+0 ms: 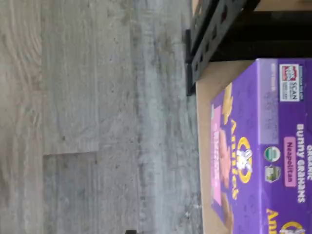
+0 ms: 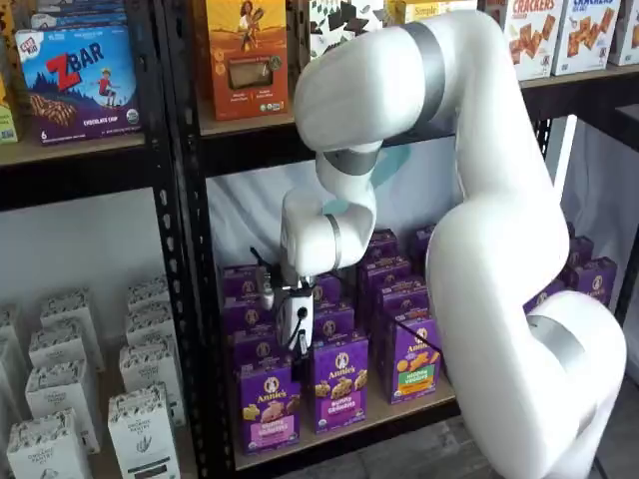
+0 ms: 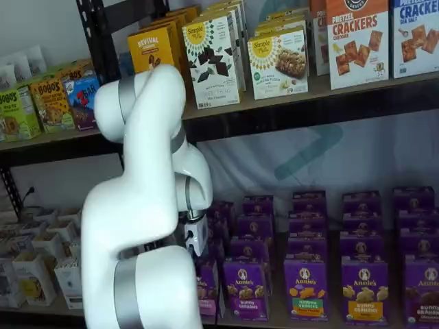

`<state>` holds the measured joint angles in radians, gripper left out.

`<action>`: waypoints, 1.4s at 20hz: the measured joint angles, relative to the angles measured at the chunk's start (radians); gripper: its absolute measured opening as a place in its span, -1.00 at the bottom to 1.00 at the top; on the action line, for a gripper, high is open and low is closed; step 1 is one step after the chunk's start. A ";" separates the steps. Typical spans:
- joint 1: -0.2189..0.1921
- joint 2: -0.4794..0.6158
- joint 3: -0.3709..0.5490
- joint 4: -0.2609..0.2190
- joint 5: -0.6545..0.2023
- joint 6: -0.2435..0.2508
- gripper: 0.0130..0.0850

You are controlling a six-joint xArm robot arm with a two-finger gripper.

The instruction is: Pick up the purple box with a pink patch in the middle, on the bottom shelf, the first box from the left

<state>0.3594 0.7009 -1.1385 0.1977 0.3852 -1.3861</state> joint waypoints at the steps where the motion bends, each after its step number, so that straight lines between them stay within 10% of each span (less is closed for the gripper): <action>1: 0.000 0.009 -0.009 0.002 -0.003 -0.001 1.00; 28: -0.009 0.261 -0.300 -0.043 0.047 0.034 1.00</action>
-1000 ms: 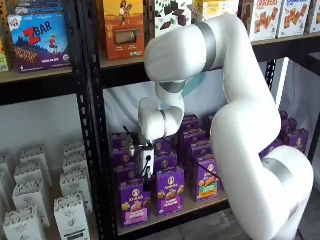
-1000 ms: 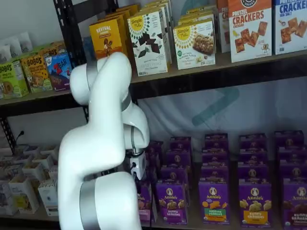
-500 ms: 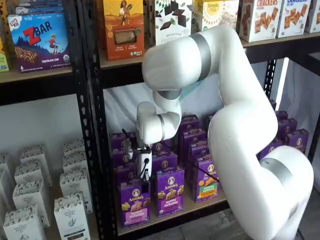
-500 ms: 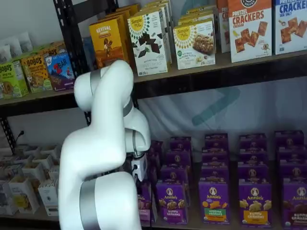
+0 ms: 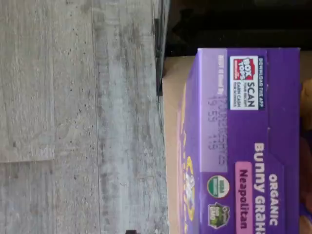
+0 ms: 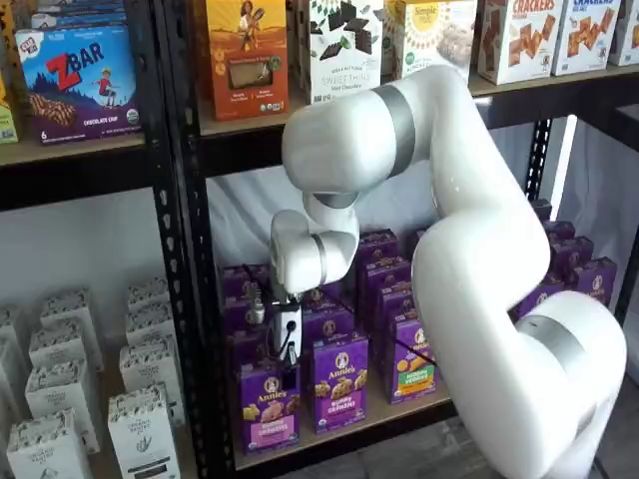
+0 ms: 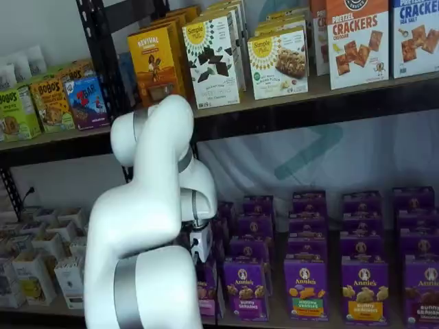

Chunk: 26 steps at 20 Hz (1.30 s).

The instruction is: Pick up the purple box with a pink patch in the middle, on the bottom shelf, the first box from the left

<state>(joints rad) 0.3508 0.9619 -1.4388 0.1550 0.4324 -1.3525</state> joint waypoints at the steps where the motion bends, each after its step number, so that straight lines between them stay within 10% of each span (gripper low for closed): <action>1: 0.000 0.007 -0.009 -0.002 0.005 0.002 1.00; 26: 0.009 0.108 -0.102 -0.024 -0.012 0.030 1.00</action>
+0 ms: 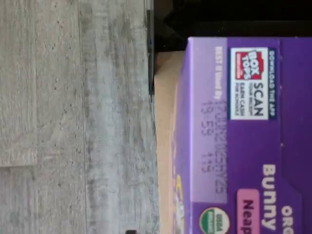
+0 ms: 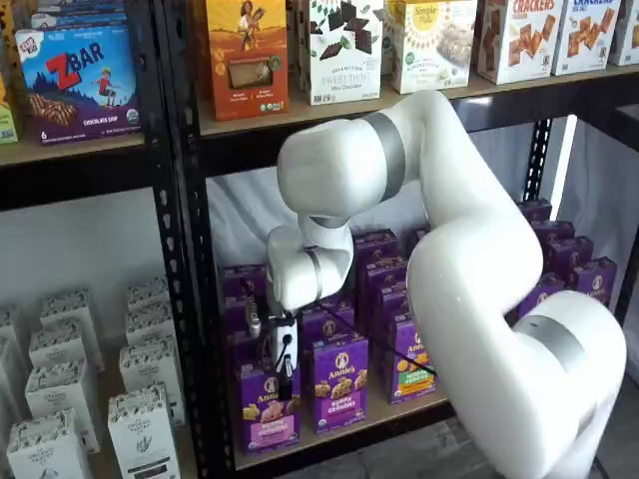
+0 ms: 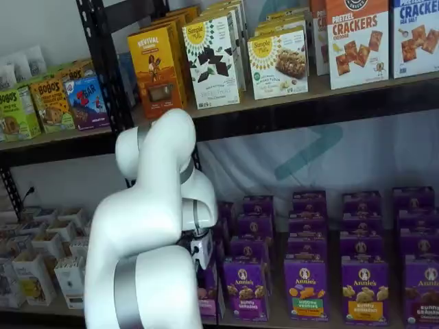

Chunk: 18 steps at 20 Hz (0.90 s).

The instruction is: Pick up the purple box with a pink patch in the middle, on the bottom shelf, the first box from the left

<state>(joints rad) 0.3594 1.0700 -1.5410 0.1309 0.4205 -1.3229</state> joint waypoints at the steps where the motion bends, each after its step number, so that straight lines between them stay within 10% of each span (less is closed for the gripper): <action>1: 0.000 0.002 -0.002 0.002 -0.002 -0.002 0.89; 8: 0.000 0.010 -0.019 -0.007 0.018 0.008 0.44; 18: 0.003 0.020 -0.032 -0.026 0.030 0.027 0.44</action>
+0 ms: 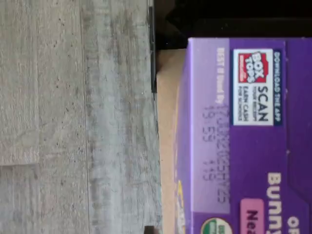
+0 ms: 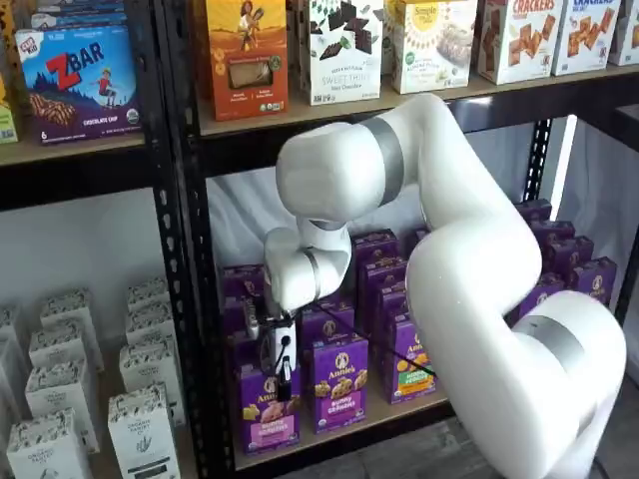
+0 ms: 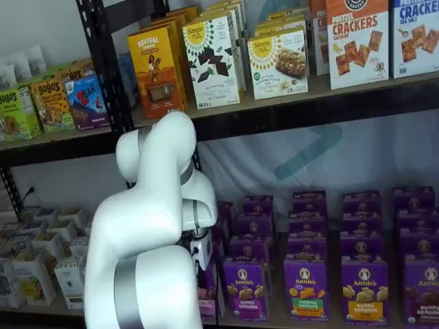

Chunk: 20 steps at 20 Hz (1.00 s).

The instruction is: Pick up the purple box with a pink patch in the middle, on the bottom shelf, the first box from the left

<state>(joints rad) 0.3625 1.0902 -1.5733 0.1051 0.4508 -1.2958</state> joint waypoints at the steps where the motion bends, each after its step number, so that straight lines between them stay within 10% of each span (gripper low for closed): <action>1: 0.000 0.001 -0.002 -0.001 0.001 0.001 0.44; 11: 0.001 0.009 -0.016 0.005 0.016 -0.003 -0.11; 20: -0.005 0.001 -0.011 -0.006 0.031 0.001 -0.11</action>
<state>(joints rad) 0.3575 1.0908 -1.5842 0.0989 0.4815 -1.2943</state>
